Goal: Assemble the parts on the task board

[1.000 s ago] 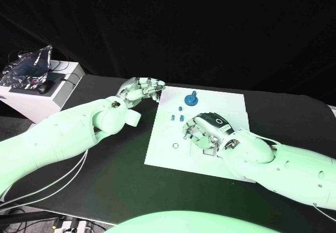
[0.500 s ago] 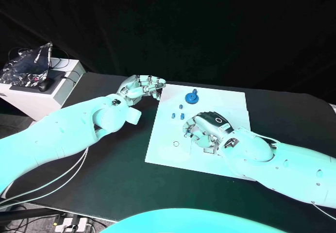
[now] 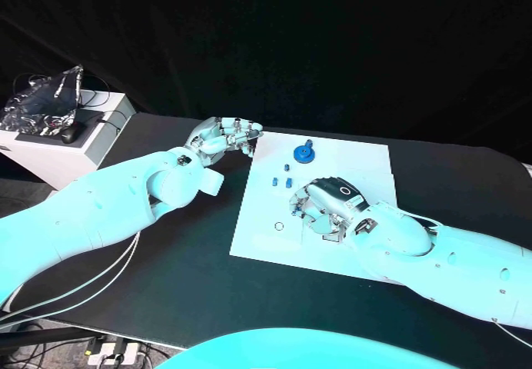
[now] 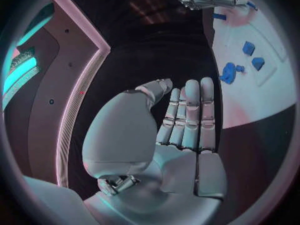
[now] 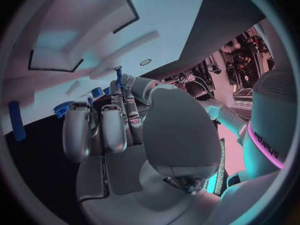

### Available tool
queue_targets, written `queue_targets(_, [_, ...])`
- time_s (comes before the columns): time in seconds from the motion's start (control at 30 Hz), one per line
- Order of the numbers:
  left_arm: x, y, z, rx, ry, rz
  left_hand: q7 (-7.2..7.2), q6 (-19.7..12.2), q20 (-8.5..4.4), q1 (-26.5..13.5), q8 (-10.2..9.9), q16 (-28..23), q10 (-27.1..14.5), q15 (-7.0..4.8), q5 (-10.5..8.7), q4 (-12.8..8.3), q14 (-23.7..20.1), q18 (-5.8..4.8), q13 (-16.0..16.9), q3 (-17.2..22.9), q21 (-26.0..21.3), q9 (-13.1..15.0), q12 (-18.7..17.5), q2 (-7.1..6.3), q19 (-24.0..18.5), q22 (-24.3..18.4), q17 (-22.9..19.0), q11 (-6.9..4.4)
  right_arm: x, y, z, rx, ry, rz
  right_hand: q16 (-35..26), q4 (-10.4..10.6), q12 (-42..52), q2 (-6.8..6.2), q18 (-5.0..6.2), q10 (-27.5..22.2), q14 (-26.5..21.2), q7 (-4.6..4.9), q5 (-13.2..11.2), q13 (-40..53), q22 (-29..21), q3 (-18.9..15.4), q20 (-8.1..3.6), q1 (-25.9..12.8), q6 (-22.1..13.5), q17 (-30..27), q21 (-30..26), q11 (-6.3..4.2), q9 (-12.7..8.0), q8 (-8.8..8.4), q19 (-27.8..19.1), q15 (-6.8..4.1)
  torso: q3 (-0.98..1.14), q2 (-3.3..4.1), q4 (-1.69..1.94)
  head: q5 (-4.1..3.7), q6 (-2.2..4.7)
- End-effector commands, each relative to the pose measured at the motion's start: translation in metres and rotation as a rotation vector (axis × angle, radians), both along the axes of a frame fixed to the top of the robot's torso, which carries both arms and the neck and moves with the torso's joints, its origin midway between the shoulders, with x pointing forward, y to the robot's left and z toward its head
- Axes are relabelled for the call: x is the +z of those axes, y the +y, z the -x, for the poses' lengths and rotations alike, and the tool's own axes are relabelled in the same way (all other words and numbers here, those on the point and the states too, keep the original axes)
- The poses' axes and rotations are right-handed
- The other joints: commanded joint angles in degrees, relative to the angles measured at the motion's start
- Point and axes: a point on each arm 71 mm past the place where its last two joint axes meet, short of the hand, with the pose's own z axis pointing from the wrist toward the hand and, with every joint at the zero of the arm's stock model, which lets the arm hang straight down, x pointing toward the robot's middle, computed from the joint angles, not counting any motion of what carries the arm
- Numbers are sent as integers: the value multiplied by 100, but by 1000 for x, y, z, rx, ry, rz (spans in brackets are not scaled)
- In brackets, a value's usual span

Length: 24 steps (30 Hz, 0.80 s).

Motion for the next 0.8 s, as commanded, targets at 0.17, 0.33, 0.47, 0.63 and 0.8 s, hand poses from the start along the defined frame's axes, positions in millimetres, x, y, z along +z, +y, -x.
queue_targets(0.17, [1, -2, 0, -12, -7, 4, -2, -37, 5, 62, 27, -34, -25, 29, 9, -17, -26, 32, -6, -30, -19, 1, -33, 8, 43, -6, -6, 0, -3, 2, 0, 18, -1, 23, 33, -3, 21, 73, -55, 358, 218, 37, 31, 315, 345, 39, -10, 107, 10, -9, 8, -324, 7, 18, 15, -29, 2, 1, -1, 1, -8])
queue_targets(0.33, [2, -2, 1, -12, -6, 3, -2, -37, 5, 62, 27, -34, -25, 29, 9, -17, -26, 32, -6, -30, -19, 1, -33, 8, 43, -6, -6, 0, -5, 2, 0, 17, 0, 27, 33, -3, 21, 73, -55, 358, 218, 37, 31, 315, 345, 39, -10, 107, 10, -9, 8, -324, 7, 18, 15, -29, 2, 9, 4, 6, -21])
queue_targets(0.47, [2, -2, 1, -13, -6, 3, -2, -37, 5, 62, 27, -34, -25, 29, 9, -17, -26, 32, -6, -30, -19, 1, -33, 8, 43, -6, -6, 0, -6, 2, 0, 17, 1, 32, 32, -5, 16, 75, -52, 357, 217, 39, 32, 322, 336, 42, -7, 101, 9, -17, -5, -322, 7, 17, 9, -26, 0, 1, 0, 8, -33])
queue_targets(0.63, [2, -2, 1, -13, -6, 3, -2, -37, 5, 62, 27, -34, -25, 29, 9, -17, -26, 32, -6, -30, -19, 1, -33, 8, 43, -6, -6, 0, -8, 2, -1, 16, 7, 45, 27, -6, 14, 74, -50, 356, 214, 40, 33, 324, 331, 42, -7, 97, 8, -28, -12, -321, 8, 17, 5, -26, -1, 2, -3, 11, -38])
queue_targets(0.8, [2, -2, 1, -13, -6, 3, -2, -37, 5, 62, 27, -34, -25, 29, 9, -17, -26, 32, -6, -30, -19, 1, -33, 8, 43, -6, -6, 0, -10, 3, -1, 21, 15, 59, 22, -1, 5, 75, -47, 344, 211, 45, 32, 326, 320, 40, -4, 86, 2, -40, -28, -316, 7, 14, -2, -22, -1, -2, -4, 10, -53])
